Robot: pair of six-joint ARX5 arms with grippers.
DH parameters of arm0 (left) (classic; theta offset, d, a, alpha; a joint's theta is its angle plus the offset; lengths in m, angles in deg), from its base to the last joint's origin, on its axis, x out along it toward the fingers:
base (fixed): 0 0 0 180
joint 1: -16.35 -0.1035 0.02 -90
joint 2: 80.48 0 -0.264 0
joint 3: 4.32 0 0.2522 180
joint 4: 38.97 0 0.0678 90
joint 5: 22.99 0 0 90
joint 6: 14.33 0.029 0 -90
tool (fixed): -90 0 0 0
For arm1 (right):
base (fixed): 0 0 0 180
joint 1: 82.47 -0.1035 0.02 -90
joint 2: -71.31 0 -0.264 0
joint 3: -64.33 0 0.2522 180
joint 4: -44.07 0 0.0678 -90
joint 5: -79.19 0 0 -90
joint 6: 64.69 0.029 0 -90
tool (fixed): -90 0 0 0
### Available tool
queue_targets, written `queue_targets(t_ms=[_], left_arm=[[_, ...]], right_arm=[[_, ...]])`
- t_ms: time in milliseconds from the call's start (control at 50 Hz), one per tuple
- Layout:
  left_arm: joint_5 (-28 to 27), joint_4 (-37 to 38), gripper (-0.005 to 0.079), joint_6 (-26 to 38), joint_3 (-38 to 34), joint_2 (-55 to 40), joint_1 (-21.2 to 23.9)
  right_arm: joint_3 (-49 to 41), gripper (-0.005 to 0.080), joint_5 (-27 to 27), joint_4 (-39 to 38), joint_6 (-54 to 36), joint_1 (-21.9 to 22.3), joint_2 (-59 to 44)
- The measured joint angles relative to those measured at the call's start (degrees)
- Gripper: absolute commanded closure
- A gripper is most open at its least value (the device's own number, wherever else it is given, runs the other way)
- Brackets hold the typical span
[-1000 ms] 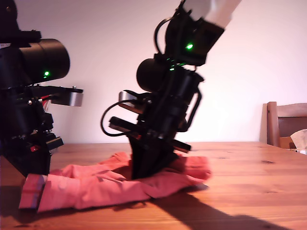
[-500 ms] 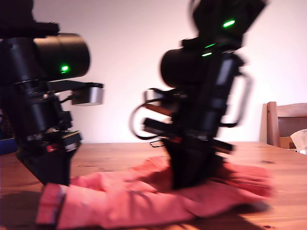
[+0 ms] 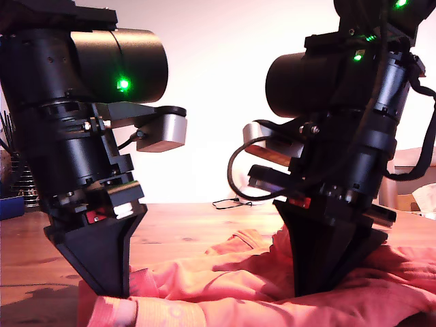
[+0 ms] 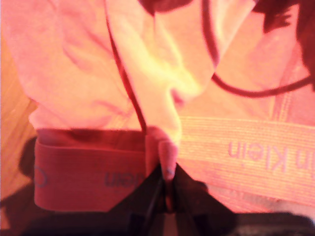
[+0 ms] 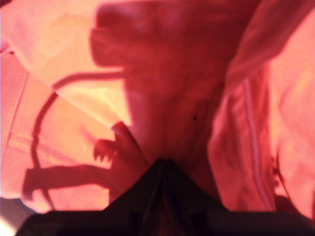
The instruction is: Fold the underwear in front of you. After folding it, place it to the right side.
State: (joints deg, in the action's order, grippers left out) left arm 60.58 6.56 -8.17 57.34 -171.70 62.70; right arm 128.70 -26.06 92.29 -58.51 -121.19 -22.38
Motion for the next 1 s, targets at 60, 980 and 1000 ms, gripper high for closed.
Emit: queue_targets(t_ms=[60,980,1000], left_arm=[[0.0,0.0,0.0761,0.0,0.0,0.0,0.0],[0.0,-0.5,0.0761,0.0,-0.1,0.0,0.0],[0.0,-0.5,0.0761,0.0,-0.1,0.0,0.0]], right_arm=[[0.0,0.0762,-0.7,0.5,0.5,0.0,1.5],[4.8,0.0452,-2.4,-5.0,4.3,10.2,5.3],[4.8,0.0452,-2.4,-5.0,4.3,10.3,5.0]])
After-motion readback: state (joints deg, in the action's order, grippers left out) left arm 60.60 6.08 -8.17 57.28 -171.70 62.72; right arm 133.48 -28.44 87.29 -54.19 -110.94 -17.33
